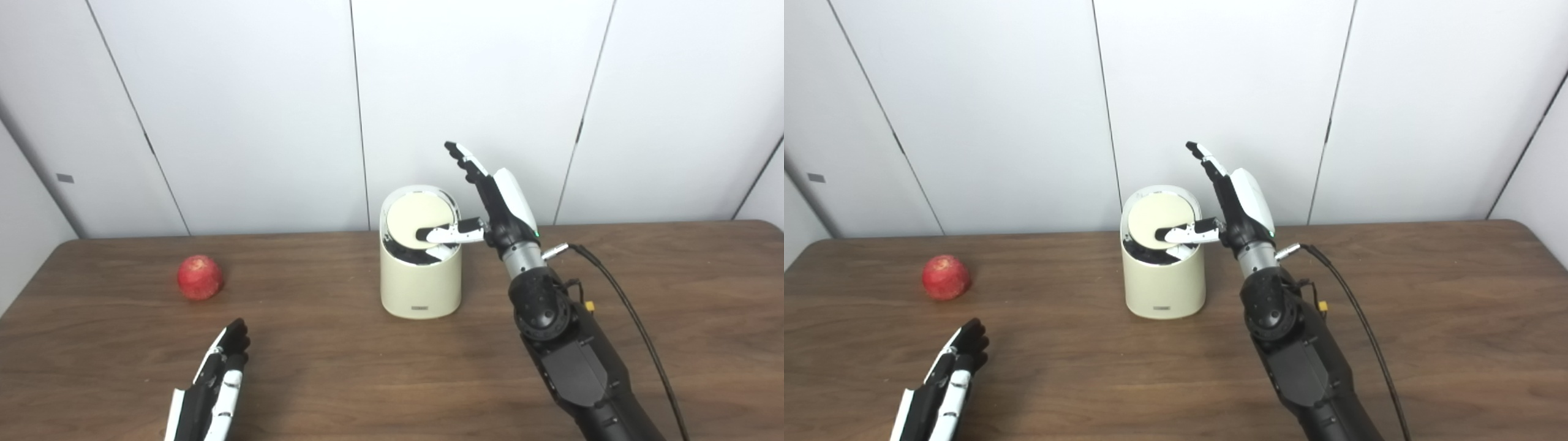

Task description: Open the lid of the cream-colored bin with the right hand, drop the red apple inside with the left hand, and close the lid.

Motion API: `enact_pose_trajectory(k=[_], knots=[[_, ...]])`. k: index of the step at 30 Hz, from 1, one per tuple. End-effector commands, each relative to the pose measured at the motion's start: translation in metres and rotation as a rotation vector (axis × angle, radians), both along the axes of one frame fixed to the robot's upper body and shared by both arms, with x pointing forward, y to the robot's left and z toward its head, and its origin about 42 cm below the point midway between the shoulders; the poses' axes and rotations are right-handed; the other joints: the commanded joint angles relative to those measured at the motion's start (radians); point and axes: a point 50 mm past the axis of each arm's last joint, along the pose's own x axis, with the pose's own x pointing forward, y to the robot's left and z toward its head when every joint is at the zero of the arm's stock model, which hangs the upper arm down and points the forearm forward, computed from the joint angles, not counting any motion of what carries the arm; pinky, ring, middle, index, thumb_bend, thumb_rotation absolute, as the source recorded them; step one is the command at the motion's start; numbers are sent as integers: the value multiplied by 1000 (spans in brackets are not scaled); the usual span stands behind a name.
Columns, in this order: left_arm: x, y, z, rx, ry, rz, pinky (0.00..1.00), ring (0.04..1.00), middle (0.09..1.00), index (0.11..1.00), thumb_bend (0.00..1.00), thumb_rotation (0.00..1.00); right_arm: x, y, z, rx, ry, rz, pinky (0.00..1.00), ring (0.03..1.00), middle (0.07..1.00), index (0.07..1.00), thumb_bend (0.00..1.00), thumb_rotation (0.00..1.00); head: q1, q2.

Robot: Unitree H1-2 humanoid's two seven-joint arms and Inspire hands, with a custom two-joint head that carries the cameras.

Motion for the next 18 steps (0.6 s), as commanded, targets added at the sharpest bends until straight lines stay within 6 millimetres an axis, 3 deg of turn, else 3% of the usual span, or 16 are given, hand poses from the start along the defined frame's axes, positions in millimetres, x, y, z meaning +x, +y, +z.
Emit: enact_pose_trajectory(k=[1,10,18], knots=[[-17,-4,-18,-24,72,9,937,926,926,924,356,696,3,5,23,-33,-81,12,824,897,915,896,947,0,-1,0],[-13,-5,-20,-23,70,0,946,930,929,927,359,692,4,0,25,-46,-101,14,801,889,906,889,953,0,1,-4],[-8,-9,-24,-36,68,4,932,917,917,917,374,662,8,-8,45,-198,-161,27,775,880,896,905,956,0,7,-8]])
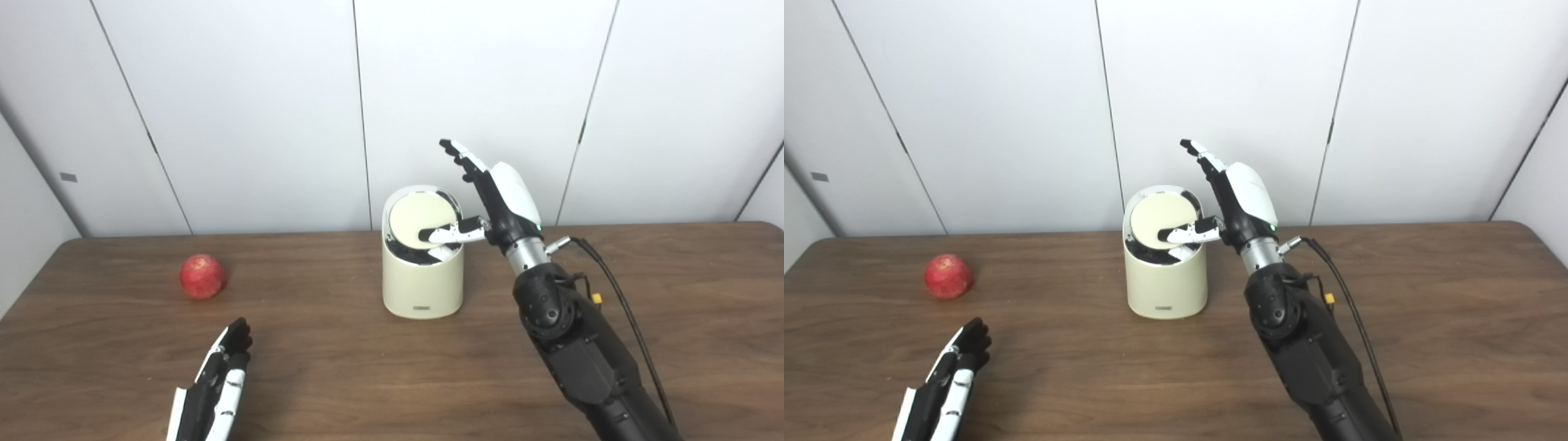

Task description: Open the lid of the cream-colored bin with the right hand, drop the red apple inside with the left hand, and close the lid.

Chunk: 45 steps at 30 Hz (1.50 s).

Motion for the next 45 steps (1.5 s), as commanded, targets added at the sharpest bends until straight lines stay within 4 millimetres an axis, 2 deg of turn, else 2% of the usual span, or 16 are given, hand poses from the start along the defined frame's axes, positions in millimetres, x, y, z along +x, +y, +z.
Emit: enact_pose_trajectory(k=[1,5,12,16,19,21,22,24,25,27,29,33,34,38,42,45], knots=[[-11,-7,-23,-31,69,8,932,916,917,916,371,659,7,-1,31,-39,-84,8,775,881,897,905,958,0,2,2],[-11,-8,-23,-27,70,8,923,914,915,914,356,661,7,-2,37,-73,-90,10,775,880,897,902,964,0,4,3],[-11,-8,-24,-29,70,13,919,912,911,912,386,668,7,-2,40,-155,-97,16,790,891,887,905,969,0,6,4],[-11,-8,-25,-27,70,13,921,913,910,908,388,674,7,-2,40,-90,-91,26,778,876,888,898,977,3,6,4],[-12,-8,-25,-26,70,13,922,910,908,905,385,668,5,-1,42,77,-47,56,792,868,880,881,963,10,9,7],[-12,-9,-25,-19,70,13,916,907,907,906,380,677,4,-2,44,176,-9,67,823,880,888,885,915,48,10,8],[-12,-9,-25,-17,72,14,915,907,907,903,383,678,2,-5,47,250,14,67,807,878,886,887,891,87,10,9],[-12,-10,-24,-18,74,15,915,909,907,897,386,683,-1,-10,51,356,48,66,807,887,886,888,820,221,11,11],[-12,-10,-24,-20,76,18,915,909,906,896,388,683,-3,-13,53,398,67,64,815,891,888,888,804,251,12,11],[-13,-11,-24,-22,77,20,910,905,905,899,379,673,-7,-20,56,428,83,59,855,901,903,893,739,324,16,10],[-12,-11,-24,-18,79,18,910,902,905,903,361,661,-11,-31,53,389,55,49,852,898,904,900,710,361,20,11],[-12,-11,-25,-15,82,9,912,908,907,904,352,646,-21,-50,39,378,48,15,876,892,892,904,664,416,20,10],[-12,-11,-25,-18,81,12,912,908,907,902,363,646,-23,-55,34,388,59,-1,841,879,885,902,653,433,24,9],[-11,-10,-25,-26,78,18,901,901,900,889,373,645,-32,-73,12,422,122,-57,800,864,880,898,617,428,19,10],[-11,-8,-25,-17,73,13,901,899,899,891,372,644,-37,-76,7,412,144,-59,863,895,890,895,692,383,20,10],[-12,-8,-24,-10,81,15,911,909,905,890,359,657,-35,-73,11,411,129,-33,842,889,892,895,761,318,18,13]])
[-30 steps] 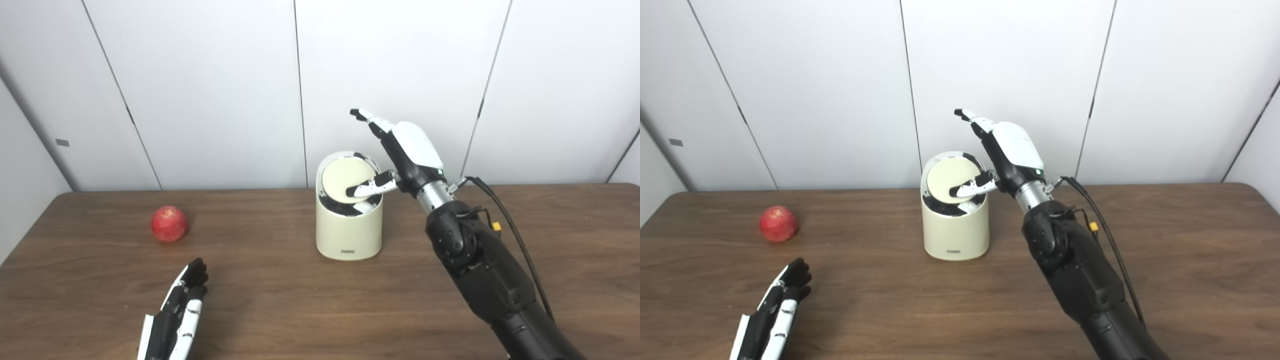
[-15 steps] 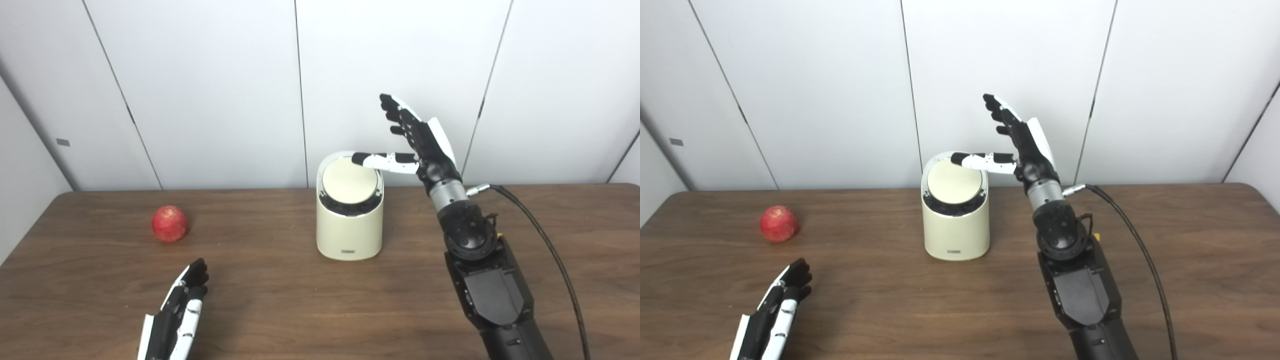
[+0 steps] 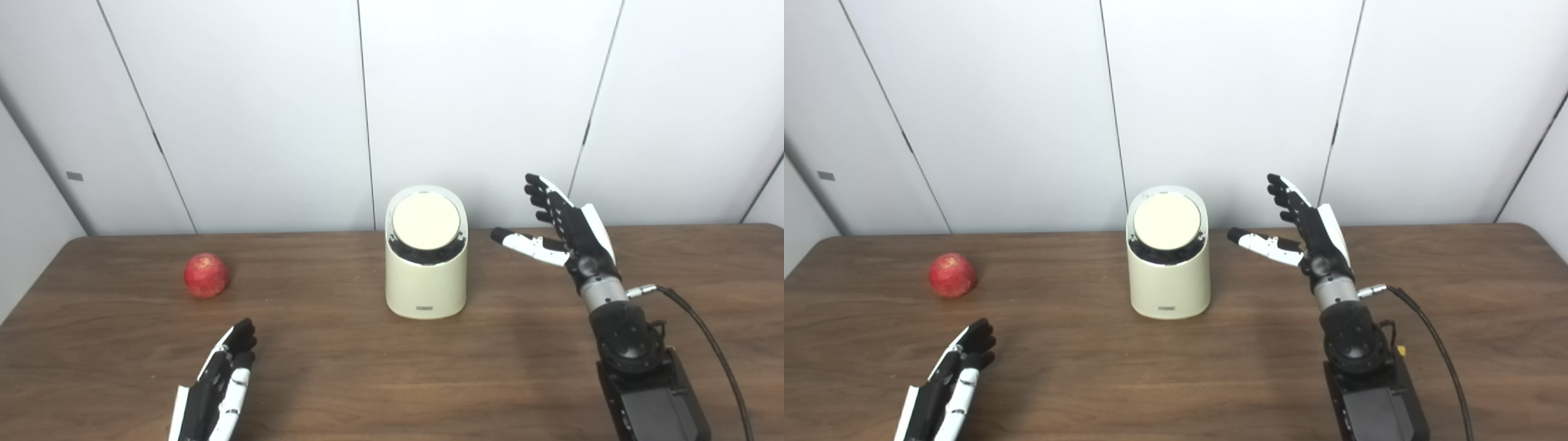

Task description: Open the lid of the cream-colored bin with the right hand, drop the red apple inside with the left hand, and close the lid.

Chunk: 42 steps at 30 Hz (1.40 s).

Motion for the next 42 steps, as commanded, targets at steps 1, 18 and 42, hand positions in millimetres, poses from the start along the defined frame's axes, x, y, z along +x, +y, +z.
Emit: enact_pose_trajectory(k=[1,18,42], knots=[[-14,-6,-23,-25,80,9,911,909,905,890,358,657,8,9,41,-4,-144,45,840,888,892,895,765,317,0,2],[-14,-6,-23,-34,77,8,913,909,903,893,353,648,16,43,58,-48,-184,82,781,884,891,895,865,308,1,4],[-15,-11,-23,-42,76,17,898,899,897,880,399,649,50,76,43,-286,-300,111,815,876,891,896,849,83,3,15]])
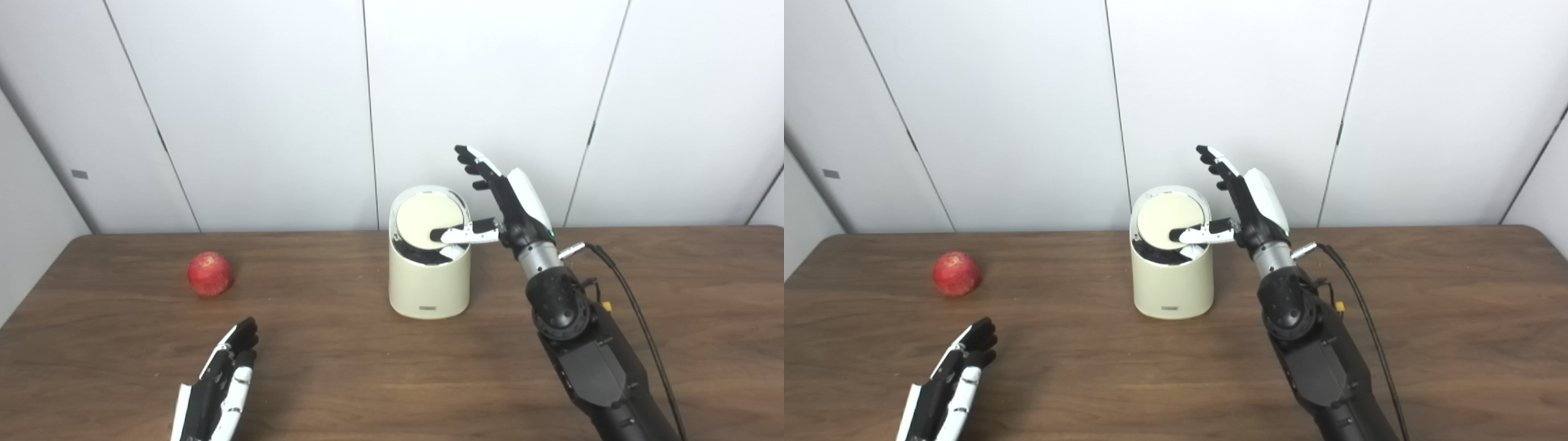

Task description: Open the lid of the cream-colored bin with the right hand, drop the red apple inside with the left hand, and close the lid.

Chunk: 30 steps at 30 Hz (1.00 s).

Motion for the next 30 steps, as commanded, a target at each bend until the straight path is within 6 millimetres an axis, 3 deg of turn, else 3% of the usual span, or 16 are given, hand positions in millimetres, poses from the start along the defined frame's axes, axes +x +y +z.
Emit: enact_pose_trajectory(k=[1,8,14,18,23,30], knots=[[-15,-9,-24,-43,76,13,898,898,897,880,403,649,6,5,25,-26,-101,22,821,878,892,896,851,78,1,1],[-15,-8,-24,-36,75,7,905,903,898,882,390,650,8,8,24,-99,-122,-3,777,863,892,891,864,104,-3,4],[-14,-10,-23,-45,78,9,902,903,900,887,374,647,8,10,23,-156,-138,3,810,885,897,895,864,123,-4,6],[-14,-12,-23,-45,80,9,900,900,897,882,382,645,8,8,26,-283,-180,-3,825,895,900,904,855,138,-1,11],[-15,-13,-22,-45,75,8,898,898,898,886,391,654,9,5,36,-494,-267,3,841,913,912,922,944,92,1,17],[-15,-13,-23,-45,75,14,884,888,889,879,411,651,8,8,44,-490,-270,18,838,917,918,919,980,62,5,19]])
